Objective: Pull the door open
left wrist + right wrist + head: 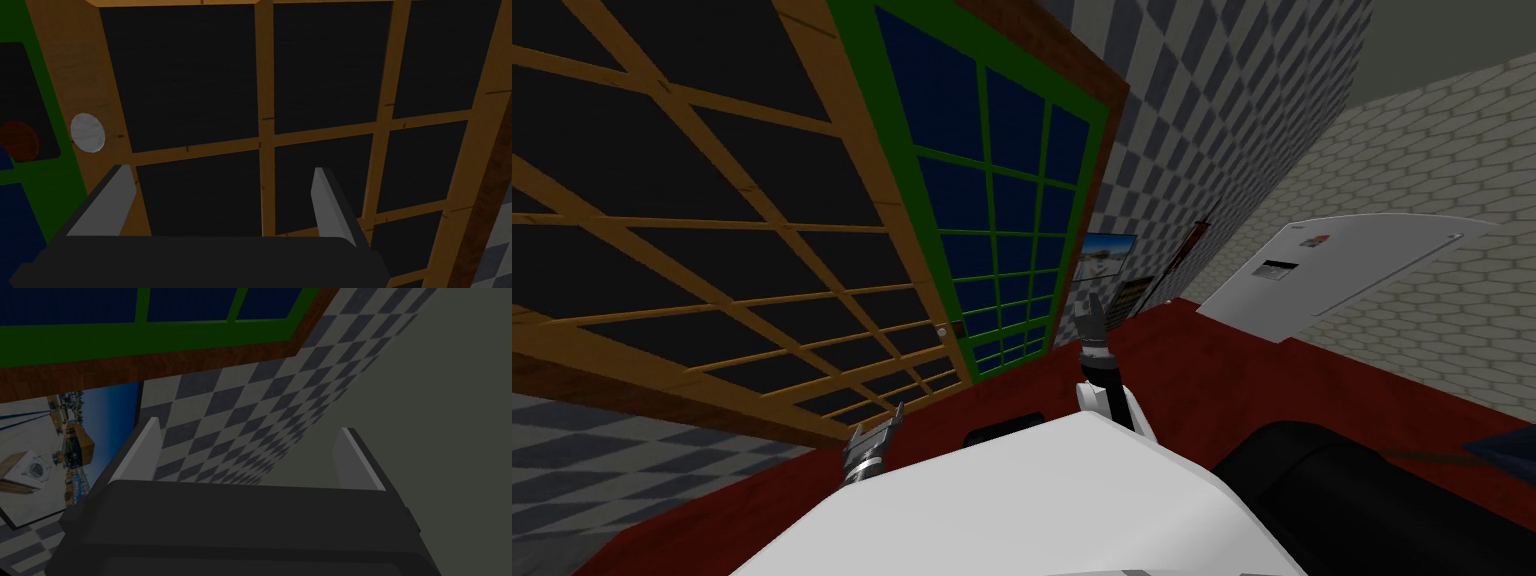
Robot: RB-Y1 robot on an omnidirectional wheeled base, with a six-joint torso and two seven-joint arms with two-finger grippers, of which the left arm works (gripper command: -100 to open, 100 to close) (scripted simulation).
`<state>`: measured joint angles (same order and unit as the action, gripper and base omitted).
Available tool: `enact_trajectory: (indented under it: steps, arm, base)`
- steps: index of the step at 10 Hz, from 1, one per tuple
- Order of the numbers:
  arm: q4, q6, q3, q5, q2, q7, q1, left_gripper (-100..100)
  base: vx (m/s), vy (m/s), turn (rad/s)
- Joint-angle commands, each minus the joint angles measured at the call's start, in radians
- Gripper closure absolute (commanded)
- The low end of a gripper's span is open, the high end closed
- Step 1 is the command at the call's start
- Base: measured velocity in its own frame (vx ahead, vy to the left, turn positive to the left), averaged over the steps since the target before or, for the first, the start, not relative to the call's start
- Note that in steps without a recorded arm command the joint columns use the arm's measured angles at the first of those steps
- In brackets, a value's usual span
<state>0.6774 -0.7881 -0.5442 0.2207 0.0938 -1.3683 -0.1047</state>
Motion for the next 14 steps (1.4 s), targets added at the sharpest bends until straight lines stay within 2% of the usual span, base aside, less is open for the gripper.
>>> enact_trajectory:
  steps: [1,5,6,7,9,10,12,13,14]
  arm:
    - [-0.005,-0.008,0.004,0.0,-0.005,-0.005,0.028,-100]
    - [0.011,-0.013,0.023,0.004,-0.025,-0.01,0.088,-100]
    - [0.011,-0.013,0.023,0.004,-0.025,-0.01,0.088,-100]
    - [0.019,-0.015,0.034,0.007,-0.035,-0.011,0.116,-100]
    - [0.019,-0.015,0.034,0.007,-0.035,-0.011,0.116,-100]
    - [0.026,-0.017,0.042,0.01,-0.042,-0.012,0.138,-100]
    - [0.032,-0.019,0.05,0.012,-0.049,-0.013,0.159,-100]
    - [0.032,-0.018,0.047,0.011,-0.049,-0.014,0.15,-100]
    - [0.032,-0.018,0.047,0.011,-0.049,-0.014,0.15,100]
  base:
    - [0.158,0.017,-0.106]
    - [0.189,0.032,-0.119]
    - [0.125,0.038,-0.029]
    - [0.146,0.033,-0.09]
    - [0.119,0.005,-0.049]
    - [0.129,0.037,-0.079]
    - [0.166,0.025,-0.101]
    - [0.082,0.008,-0.013]
    - [-0.025,-0.008,0.023]
